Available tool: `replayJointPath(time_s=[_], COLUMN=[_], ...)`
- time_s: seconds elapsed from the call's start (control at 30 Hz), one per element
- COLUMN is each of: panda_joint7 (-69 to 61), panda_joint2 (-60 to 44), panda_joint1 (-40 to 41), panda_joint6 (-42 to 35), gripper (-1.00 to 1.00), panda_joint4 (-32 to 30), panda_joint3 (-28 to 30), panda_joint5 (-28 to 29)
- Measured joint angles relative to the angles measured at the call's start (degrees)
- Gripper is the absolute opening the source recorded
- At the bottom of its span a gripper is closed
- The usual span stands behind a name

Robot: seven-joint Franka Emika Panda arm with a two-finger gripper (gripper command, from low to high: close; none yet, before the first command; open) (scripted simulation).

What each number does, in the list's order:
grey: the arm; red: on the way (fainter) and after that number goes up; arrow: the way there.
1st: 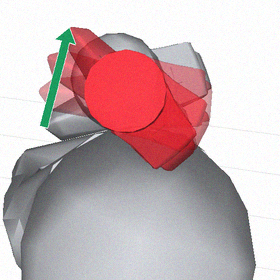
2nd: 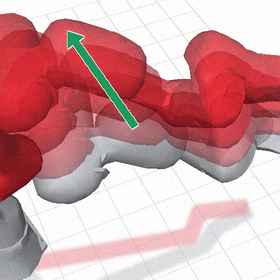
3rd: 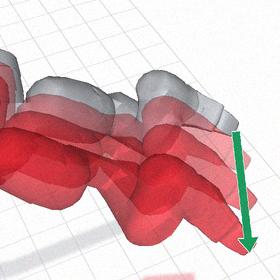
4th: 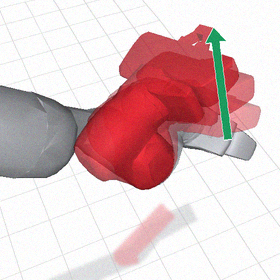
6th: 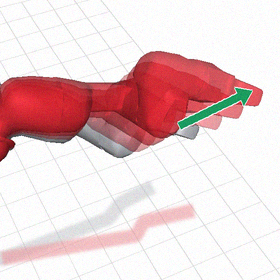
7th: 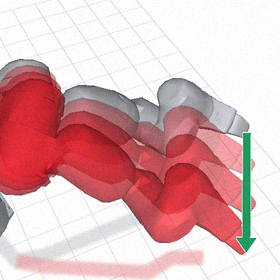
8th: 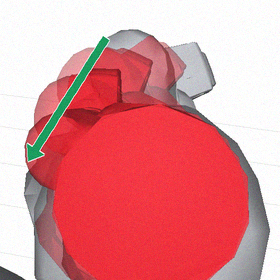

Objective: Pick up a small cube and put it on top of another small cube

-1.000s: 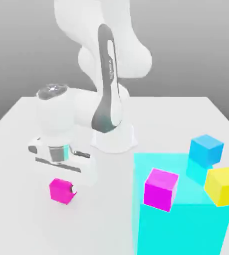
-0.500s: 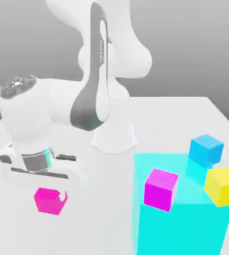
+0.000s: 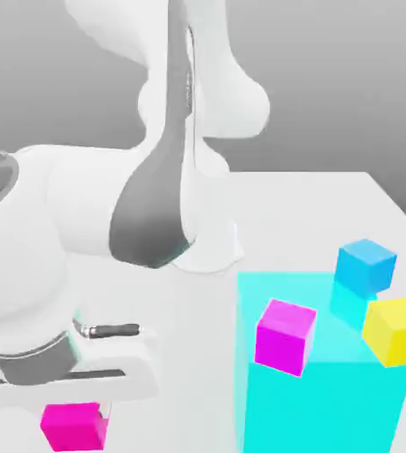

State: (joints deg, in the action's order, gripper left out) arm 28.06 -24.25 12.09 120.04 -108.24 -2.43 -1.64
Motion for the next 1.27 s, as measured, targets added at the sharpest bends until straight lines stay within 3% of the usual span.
replayJointPath(time_s=[0.23, 0.4, 0.73, 1.0, 1.13, 1.17, 1.27], panda_joint7=[-1.7, -0.9, 4.6, 13.5, 15.9, 16.1, 16.1], panda_joint2=[-0.6, 5.7, 24.1, 40.0, 39.8, 39.0, 39.0], panda_joint1=[-7.3, -11.0, -13.8, -15.4, -15.4, -15.4, -15.4], panda_joint6=[-13.9, -19.3, -14.1, -6.0, 2.1, 4.3, 4.3], gripper=[-1.00, -1.00, -1.00, -1.00, -1.00, 1.00, 1.00], panda_joint4=[13.1, 12.3, -5.4, -21.9, -28.7, -30.1, -30.1], panda_joint3=[-7.2, -12.2, -14.6, -17.7, -19.4, -19.7, -19.7], panda_joint5=[-0.8, -5.8, -10.7, -7.2, -5.7, -5.5, -5.5])
